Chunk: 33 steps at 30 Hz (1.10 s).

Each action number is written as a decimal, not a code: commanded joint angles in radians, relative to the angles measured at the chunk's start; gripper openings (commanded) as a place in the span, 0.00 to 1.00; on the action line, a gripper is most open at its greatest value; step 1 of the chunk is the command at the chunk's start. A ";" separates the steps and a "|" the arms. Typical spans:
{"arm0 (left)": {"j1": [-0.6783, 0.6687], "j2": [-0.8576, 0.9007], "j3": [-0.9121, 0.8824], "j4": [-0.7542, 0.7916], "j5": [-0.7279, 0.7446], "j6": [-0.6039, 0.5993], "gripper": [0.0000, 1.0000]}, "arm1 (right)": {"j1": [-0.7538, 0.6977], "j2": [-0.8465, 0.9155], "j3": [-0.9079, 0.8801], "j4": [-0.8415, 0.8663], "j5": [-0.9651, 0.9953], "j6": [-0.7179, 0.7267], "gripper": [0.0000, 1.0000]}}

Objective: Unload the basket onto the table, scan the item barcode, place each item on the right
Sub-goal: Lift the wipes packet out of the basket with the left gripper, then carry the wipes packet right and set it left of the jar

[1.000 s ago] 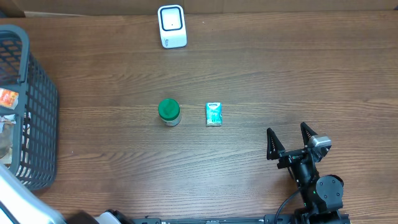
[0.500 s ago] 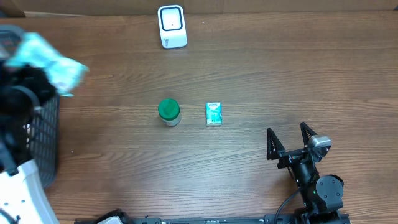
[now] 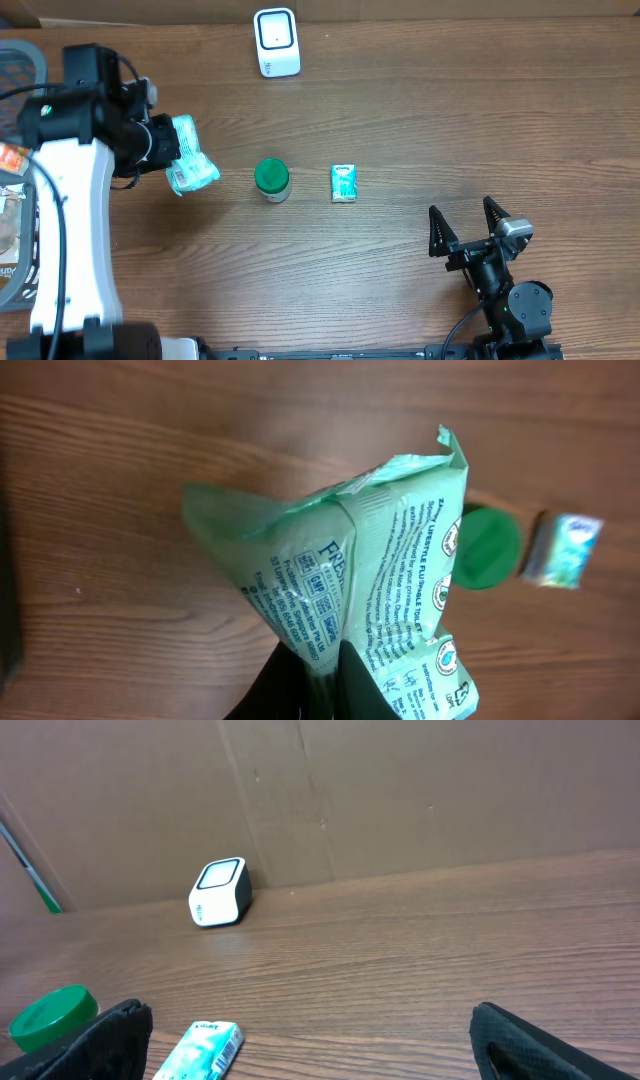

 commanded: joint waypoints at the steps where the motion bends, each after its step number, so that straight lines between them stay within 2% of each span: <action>1: -0.011 0.111 -0.001 -0.014 -0.012 0.098 0.04 | -0.004 -0.010 -0.010 0.006 0.010 -0.003 1.00; 9: -0.044 0.304 -0.001 -0.005 -0.013 0.196 0.04 | -0.004 -0.010 -0.010 0.006 0.010 -0.003 1.00; 16: -0.092 0.427 -0.001 0.033 -0.013 0.194 0.04 | -0.004 -0.010 -0.010 0.006 0.010 -0.003 1.00; 33: -0.321 0.506 -0.002 0.135 -0.014 0.037 0.04 | -0.004 -0.010 -0.010 0.006 0.010 -0.003 1.00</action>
